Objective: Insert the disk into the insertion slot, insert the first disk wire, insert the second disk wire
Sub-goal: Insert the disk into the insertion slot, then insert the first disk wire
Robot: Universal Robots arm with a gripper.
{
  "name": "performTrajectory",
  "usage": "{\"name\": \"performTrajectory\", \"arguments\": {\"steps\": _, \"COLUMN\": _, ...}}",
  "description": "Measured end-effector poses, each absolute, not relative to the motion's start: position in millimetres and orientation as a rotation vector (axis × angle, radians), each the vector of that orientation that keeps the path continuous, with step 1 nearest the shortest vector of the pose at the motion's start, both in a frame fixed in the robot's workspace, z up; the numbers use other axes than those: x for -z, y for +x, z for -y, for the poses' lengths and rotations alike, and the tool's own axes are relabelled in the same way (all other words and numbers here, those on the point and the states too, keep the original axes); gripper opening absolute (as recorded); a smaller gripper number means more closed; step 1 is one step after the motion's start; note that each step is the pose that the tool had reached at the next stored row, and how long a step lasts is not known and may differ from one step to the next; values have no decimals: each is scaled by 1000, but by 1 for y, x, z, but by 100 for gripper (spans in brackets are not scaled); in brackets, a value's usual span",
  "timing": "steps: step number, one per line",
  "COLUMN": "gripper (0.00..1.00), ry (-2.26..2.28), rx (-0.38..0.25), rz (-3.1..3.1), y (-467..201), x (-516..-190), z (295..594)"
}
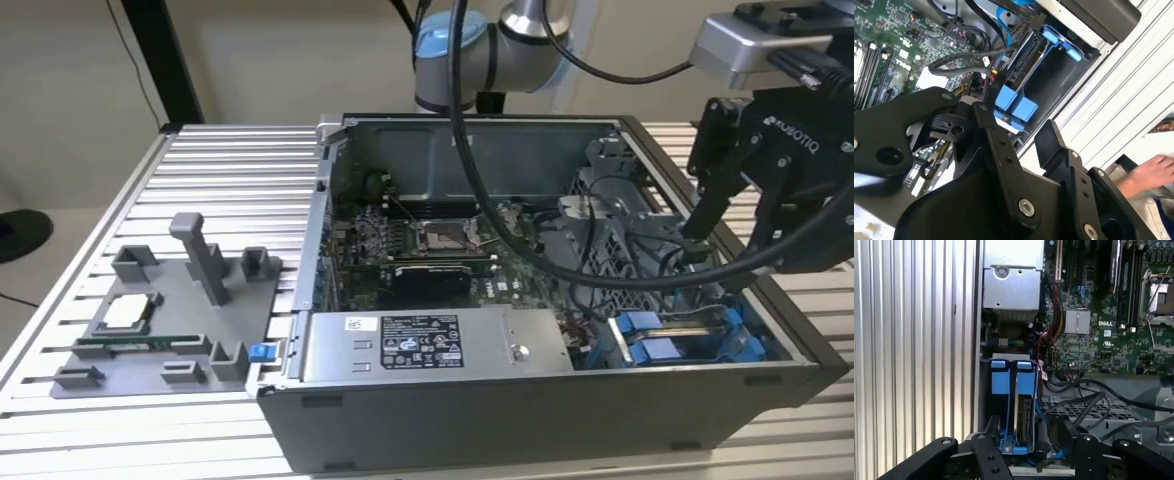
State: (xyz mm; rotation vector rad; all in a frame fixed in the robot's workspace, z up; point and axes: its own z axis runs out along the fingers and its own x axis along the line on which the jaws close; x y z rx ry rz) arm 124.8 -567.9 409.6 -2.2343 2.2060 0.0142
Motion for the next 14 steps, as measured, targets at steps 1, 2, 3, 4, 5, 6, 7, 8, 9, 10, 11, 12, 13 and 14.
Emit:
{"name": "performTrajectory", "arguments": {"steps": 1, "gripper": 100, "ry": -2234, "rx": -14, "rz": -2206, "y": 125, "x": -410, "z": 567}}
{"name": "performTrajectory", "arguments": {"steps": 2, "gripper": 100, "ry": -2234, "rx": -15, "rz": -2206, "y": 125, "x": -410, "z": 566}}
{"name": "performTrajectory", "arguments": {"steps": 3, "gripper": 100, "ry": -2235, "rx": -14, "rz": -2206, "y": 125, "x": -409, "z": 562}}
{"name": "performTrajectory", "arguments": {"steps": 4, "gripper": 100, "ry": -2234, "rx": -14, "rz": -2206, "y": 125, "x": -408, "z": 557}}
{"name": "performTrajectory", "arguments": {"steps": 5, "gripper": 100, "ry": -2235, "rx": -13, "rz": -2206, "y": 126, "x": -407, "z": 553}}
{"name": "performTrajectory", "arguments": {"steps": 6, "gripper": 100, "ry": -2235, "rx": -13, "rz": -2207, "y": 126, "x": -405, "z": 548}}
{"name": "performTrajectory", "arguments": {"steps": 7, "gripper": 100, "ry": -2235, "rx": -12, "rz": -2207, "y": 127, "x": -404, "z": 545}}
{"name": "performTrajectory", "arguments": {"steps": 8, "gripper": 100, "ry": -2235, "rx": -11, "rz": -2207, "y": 128, "x": -402, "z": 544}}
{"name": "performTrajectory", "arguments": {"steps": 9, "gripper": 0, "ry": -2235, "rx": -10, "rz": -2207, "y": 129, "x": -401, "z": 544}}
{"name": "performTrajectory", "arguments": {"steps": 10, "gripper": 0, "ry": -2235, "rx": -7, "rz": -2207, "y": 130, "x": -399, "z": 544}}
{"name": "performTrajectory", "arguments": {"steps": 11, "gripper": 0, "ry": -2235, "rx": -6, "rz": -2207, "y": 130, "x": -399, "z": 544}}
{"name": "performTrajectory", "arguments": {"steps": 12, "gripper": 0, "ry": -2235, "rx": -5, "rz": -2207, "y": 130, "x": -398, "z": 544}}
{"name": "performTrajectory", "arguments": {"steps": 13, "gripper": 0, "ry": -2235, "rx": -5, "rz": -2207, "y": 130, "x": -398, "z": 545}}
{"name": "performTrajectory", "arguments": {"steps": 14, "gripper": 0, "ry": -2235, "rx": -5, "rz": -2207, "y": 130, "x": -398, "z": 546}}
